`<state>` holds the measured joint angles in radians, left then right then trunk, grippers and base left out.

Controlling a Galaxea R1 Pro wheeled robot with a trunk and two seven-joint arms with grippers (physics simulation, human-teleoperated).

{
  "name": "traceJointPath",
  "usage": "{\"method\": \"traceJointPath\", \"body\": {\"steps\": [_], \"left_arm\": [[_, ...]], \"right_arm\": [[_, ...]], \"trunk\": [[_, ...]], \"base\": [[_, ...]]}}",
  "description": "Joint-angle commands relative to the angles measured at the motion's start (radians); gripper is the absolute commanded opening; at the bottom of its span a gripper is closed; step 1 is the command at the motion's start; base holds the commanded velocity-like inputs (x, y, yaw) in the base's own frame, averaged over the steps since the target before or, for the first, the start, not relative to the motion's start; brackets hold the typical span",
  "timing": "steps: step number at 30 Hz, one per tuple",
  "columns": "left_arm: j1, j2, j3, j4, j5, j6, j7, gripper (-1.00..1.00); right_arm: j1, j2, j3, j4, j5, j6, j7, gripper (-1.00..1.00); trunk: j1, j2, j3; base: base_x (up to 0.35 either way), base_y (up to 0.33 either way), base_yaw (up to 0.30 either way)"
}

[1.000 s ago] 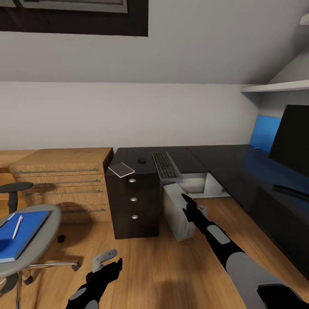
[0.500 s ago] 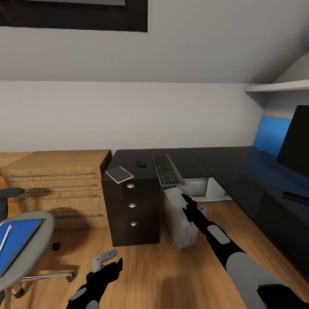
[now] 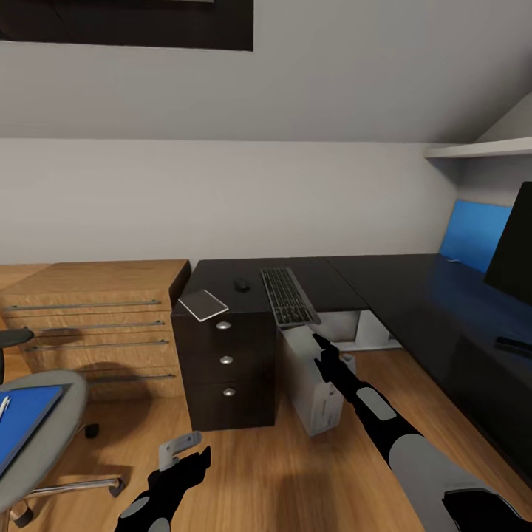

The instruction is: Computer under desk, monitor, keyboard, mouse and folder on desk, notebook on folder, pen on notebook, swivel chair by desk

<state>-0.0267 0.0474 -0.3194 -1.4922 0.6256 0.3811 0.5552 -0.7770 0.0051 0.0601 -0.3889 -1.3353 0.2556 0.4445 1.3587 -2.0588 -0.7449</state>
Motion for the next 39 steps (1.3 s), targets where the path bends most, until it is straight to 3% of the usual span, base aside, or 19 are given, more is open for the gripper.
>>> {"method": "traceJointPath", "body": {"steps": [1,7,16,39], "left_arm": [[-0.001,0.001,-0.002,-0.001,0.007,0.001,0.009,1.00],[-0.001,0.001,-0.003,0.000,0.007,-0.001,0.008,1.00],[-0.001,0.002,-0.003,0.000,0.007,-0.002,0.006,1.00],[-0.001,0.002,-0.002,0.009,0.006,-0.003,0.003,1.00]], "right_arm": [[-0.001,-0.001,0.004,0.001,-0.010,0.002,0.002,1.00],[-0.001,0.000,0.005,0.002,-0.010,0.002,0.002,1.00],[-0.001,0.001,0.006,0.002,-0.010,0.000,-0.006,1.00],[-0.001,0.003,0.006,0.002,-0.010,-0.003,-0.024,1.00]], "trunk": [[0.000,0.000,-0.001],[-0.019,0.035,0.015],[-0.019,0.035,0.015],[-0.019,0.035,0.015]], "base": [[0.014,0.000,0.000],[0.004,0.000,0.000],[0.015,0.000,0.000],[0.149,0.018,0.000]]}}
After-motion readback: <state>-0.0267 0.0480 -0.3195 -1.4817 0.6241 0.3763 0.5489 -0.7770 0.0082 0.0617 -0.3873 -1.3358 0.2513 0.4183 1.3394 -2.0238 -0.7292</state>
